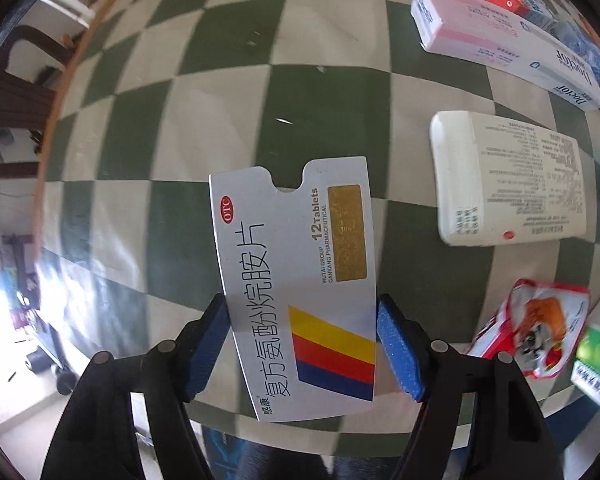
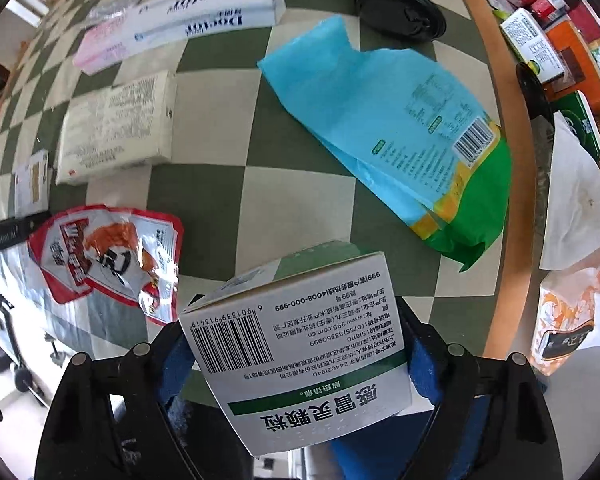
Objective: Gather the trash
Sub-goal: 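Carry both held items over the trash bin and open both tools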
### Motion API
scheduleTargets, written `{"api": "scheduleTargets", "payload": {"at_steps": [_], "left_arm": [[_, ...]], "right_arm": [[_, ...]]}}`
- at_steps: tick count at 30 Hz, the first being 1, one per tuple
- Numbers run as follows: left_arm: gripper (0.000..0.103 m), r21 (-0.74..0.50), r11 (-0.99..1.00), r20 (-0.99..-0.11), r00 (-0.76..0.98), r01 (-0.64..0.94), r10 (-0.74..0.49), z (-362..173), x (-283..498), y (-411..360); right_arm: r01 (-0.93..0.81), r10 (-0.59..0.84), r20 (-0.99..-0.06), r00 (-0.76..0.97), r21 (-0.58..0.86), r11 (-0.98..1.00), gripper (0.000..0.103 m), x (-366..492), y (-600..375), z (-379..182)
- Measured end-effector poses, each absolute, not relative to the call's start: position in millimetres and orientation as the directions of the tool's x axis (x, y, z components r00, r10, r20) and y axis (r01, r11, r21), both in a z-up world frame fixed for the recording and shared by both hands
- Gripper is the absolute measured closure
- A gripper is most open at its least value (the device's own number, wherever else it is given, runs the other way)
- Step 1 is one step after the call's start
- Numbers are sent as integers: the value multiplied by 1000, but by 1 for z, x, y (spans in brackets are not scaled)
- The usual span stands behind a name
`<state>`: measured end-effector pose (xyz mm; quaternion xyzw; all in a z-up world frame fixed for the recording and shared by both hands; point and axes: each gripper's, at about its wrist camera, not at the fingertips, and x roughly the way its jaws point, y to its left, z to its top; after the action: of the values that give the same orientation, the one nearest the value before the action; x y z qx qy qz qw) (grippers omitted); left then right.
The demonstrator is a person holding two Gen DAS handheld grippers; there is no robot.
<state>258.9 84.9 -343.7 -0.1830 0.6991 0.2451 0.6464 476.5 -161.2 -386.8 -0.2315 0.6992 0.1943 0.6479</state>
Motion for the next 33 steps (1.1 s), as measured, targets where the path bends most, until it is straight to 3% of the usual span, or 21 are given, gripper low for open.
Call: {"api": "scheduleTargets", "payload": {"at_steps": [11,19,21,22,28,33], "left_arm": [[33,111,837,-985,52,-535,164,-266,188,93],[33,52,873,-965,200,-485,169,-218,101,79],[33,38,879,-962,222,-475,161,-221,77,85],[33,31,881,-961,228,-472,156,-237,102,74],[33,-18,893,-970,226,-450,95,-263,34,80],[33,-87,879,-990,137,-468,-25,-320,-10,86]], "right_arm": [[-458,91,-996,25,69,886,16,441,-169,-326],[-382,204,-973,108,149,912,17,358,-174,-282],[-364,216,-969,123,158,918,17,334,-173,-276],[-351,222,-966,131,164,922,17,315,-173,-273],[-289,245,-960,132,200,936,17,219,-176,-280],[-204,284,-959,-6,279,938,17,141,-177,-343]]}}
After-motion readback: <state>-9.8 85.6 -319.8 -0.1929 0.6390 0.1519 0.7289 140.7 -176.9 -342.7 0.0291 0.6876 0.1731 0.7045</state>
